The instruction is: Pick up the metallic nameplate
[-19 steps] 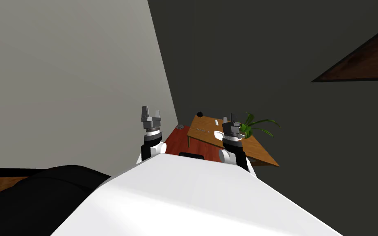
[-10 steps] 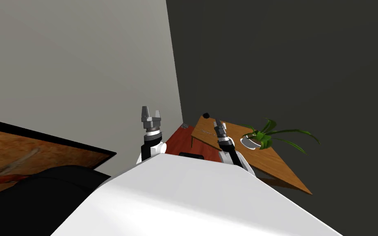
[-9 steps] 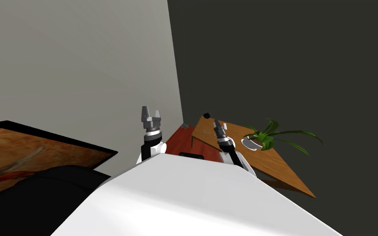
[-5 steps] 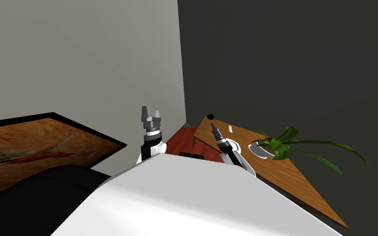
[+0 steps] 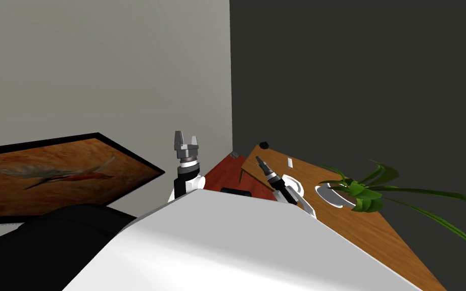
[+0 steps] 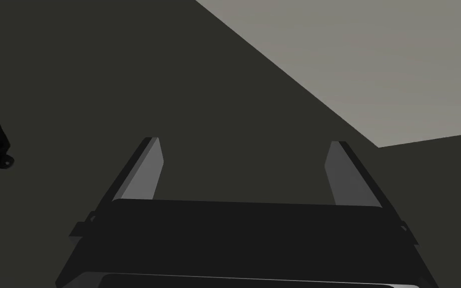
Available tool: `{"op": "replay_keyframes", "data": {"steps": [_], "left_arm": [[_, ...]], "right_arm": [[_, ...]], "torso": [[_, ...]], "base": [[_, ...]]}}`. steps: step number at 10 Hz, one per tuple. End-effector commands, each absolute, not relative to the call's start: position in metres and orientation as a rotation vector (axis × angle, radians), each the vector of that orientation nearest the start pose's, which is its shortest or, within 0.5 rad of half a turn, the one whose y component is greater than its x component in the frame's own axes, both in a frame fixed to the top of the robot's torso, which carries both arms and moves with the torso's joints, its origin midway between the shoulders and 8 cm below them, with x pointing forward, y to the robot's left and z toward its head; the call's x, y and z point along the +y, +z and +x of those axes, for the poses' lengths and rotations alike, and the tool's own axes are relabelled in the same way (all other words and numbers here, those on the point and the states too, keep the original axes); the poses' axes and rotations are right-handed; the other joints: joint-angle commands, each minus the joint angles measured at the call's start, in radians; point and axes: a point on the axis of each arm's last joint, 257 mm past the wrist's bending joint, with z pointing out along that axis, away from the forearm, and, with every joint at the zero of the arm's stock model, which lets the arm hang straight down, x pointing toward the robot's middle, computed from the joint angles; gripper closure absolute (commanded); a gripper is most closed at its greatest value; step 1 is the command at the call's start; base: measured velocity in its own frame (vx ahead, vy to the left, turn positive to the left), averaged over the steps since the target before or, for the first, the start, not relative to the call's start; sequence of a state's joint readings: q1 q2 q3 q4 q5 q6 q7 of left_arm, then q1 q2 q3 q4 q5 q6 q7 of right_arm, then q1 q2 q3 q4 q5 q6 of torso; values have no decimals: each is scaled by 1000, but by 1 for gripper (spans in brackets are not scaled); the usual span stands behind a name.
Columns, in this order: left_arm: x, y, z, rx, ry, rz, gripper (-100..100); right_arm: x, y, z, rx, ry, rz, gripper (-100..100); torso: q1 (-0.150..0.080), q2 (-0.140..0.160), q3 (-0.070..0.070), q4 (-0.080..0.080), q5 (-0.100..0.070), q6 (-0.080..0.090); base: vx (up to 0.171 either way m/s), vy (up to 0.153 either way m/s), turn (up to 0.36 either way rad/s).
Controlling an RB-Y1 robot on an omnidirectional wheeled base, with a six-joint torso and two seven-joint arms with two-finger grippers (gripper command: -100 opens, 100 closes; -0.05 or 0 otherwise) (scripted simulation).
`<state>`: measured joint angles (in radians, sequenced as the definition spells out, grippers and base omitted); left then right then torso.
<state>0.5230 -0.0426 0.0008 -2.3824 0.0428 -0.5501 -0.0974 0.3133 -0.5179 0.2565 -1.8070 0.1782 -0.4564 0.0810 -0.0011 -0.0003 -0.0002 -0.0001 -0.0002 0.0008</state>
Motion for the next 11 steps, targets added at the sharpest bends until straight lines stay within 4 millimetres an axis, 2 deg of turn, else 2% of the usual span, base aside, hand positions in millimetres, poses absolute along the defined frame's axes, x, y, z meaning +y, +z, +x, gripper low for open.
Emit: {"op": "replay_keyframes", "data": {"steps": [1, 3, 5, 6, 7, 8, 9, 10, 11], "left_arm": [[286, 71, 309, 480, -1250, -574, 0], [286, 71, 309, 480, -1250, -574, 0], [286, 71, 309, 480, -1251, -574, 0], [286, 71, 309, 480, -1250, -574, 0], [286, 71, 309, 480, -1251, -574, 0], [286, 71, 309, 480, -1250, -574, 0], [286, 71, 309, 480, -1251, -574, 0], [286, 71, 309, 480, -1250, -574, 0], [286, 71, 309, 480, -1251, -574, 0]], "right_arm": [[-186, -215, 406, 1526, 1116, 248, -100], [-191, -226, 406, 1546, 1102, 263, -100], [-197, -251, 404, 1617, 1066, 225, -100], [-202, -270, 400, 1678, 1034, 179, -100], [-205, -276, 400, 1688, 1026, 186, -100], [-211, -293, 396, 1745, 994, 137, -100], [-216, -300, 396, 1759, 983, 147, -100], [-225, -319, 391, 1818, 945, 100, -100], [-229, -324, 390, 1828, 936, 108, -100]], "torso": [[0, 0, 0, 0, 0, 0], [0, 0, 0, 0, 0, 0], [0, 0, 0, 0, 0, -1], [0, 0, 0, 0, 0, 0], [0, 0, 0, 0, 0, -1], [-1, 0, 0, 0, 0, 0], [-1, 0, 0, 0, 0, -1], [-1, 0, 0, 0, 0, 0], [-1, 0, 0, 0, 0, -1]], "base": [[-3, -16, 197], [-3, -13, 72], [-3, -12, 199], [-4, -17, 231], [-3, -24, 126], [-6, -27, 248], [-2, -32, 117], [-2, -29, 265], [-1, -31, 144]]}}
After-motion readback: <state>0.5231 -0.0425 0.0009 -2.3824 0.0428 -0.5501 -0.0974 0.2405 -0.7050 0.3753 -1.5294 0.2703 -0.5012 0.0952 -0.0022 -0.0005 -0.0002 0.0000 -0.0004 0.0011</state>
